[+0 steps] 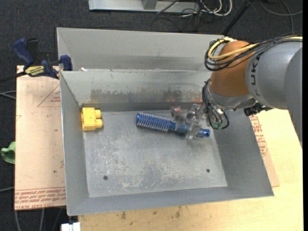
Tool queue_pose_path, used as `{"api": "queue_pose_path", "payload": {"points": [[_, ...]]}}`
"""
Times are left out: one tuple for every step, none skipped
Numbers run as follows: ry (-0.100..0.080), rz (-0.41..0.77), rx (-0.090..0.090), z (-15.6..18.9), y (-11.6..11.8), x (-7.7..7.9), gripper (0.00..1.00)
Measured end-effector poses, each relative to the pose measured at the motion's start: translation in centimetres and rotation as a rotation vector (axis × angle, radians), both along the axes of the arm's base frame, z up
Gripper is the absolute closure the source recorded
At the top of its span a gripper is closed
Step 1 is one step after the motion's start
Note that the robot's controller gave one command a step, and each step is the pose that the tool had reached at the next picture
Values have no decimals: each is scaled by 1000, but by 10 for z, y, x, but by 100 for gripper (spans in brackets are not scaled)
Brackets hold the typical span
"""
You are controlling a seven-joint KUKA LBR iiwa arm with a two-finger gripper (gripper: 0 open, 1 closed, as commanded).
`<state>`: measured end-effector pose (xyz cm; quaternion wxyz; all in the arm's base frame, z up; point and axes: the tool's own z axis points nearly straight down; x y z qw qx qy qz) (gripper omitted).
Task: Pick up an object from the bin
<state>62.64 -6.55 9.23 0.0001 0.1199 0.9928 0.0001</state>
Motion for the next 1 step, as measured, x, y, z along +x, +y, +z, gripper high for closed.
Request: {"api": "queue_pose_path", "payload": {"points": [[-9, 13, -1, 186, 2, -31, 100]]}}
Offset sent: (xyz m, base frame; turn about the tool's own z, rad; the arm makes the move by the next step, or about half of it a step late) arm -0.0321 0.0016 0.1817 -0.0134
